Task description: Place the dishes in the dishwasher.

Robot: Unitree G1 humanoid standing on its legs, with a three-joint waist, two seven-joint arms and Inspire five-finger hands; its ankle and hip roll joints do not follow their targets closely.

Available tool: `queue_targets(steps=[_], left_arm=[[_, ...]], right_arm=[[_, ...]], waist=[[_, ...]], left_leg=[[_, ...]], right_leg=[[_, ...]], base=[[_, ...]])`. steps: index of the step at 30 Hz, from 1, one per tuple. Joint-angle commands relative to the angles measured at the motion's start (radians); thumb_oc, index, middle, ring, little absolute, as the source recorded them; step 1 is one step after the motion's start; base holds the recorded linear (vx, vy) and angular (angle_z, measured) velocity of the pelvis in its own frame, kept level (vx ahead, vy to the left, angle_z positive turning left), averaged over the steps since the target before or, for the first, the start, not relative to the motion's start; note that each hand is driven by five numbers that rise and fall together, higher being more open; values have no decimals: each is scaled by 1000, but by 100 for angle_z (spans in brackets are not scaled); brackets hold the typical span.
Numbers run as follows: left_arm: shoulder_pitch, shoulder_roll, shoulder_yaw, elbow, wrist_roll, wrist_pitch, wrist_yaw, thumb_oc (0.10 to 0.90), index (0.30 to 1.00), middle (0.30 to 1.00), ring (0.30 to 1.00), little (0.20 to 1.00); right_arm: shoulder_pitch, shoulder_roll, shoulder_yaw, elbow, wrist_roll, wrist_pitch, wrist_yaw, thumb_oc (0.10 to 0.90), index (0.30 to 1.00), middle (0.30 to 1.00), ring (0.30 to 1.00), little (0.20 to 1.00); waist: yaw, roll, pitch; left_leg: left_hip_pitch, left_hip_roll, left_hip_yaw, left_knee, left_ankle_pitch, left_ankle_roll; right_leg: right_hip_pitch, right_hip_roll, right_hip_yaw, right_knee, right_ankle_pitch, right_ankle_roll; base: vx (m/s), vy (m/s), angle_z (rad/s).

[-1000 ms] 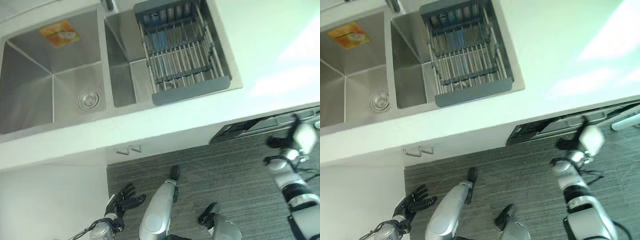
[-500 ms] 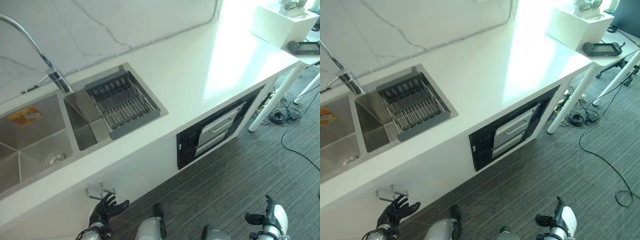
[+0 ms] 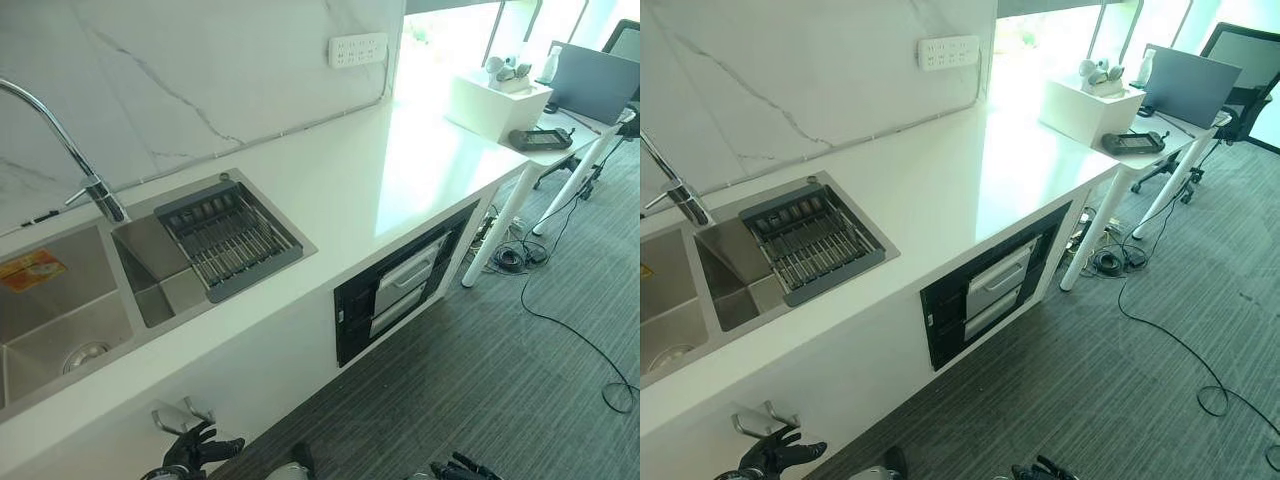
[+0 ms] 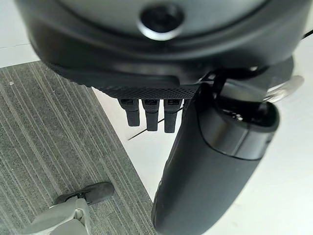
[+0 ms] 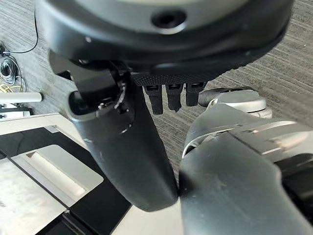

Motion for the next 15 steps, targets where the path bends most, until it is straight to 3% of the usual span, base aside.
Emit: queue_targets(steps=[1,8,15], left_arm=[[-70,-142,-118,-1,93,32,-105,800,900,900,900,900],[-70,-158,-146,59,130,144,-110,800,900,900,900,900],[-72,-162,-151,65,138,190,-118,800,900,900,900,900]], right_arm=[[-83,-39,-36,-10,-2,-12,16,800,900,900,900,900],[-96,-36,-24,-19,-6,-22,-8,800,900,900,900,900],[-94,-34,-21,-19,-2,-32,-21,800,900,900,900,900]], waist=[[-53,38,47],[-53,36,44],[-54,35,39]], left_leg=[[58,79,-30,135,-251,-61],[54,80,-33,135,-251,-61],[54,81,-37,135,-250,-62]], right_leg=[[-37,19,-11,62,-83,8],[-43,18,-16,62,-83,9],[-43,20,-15,62,-84,8]], base=[[-5,4,-10],[-1,-2,-2],[0,0,0]])
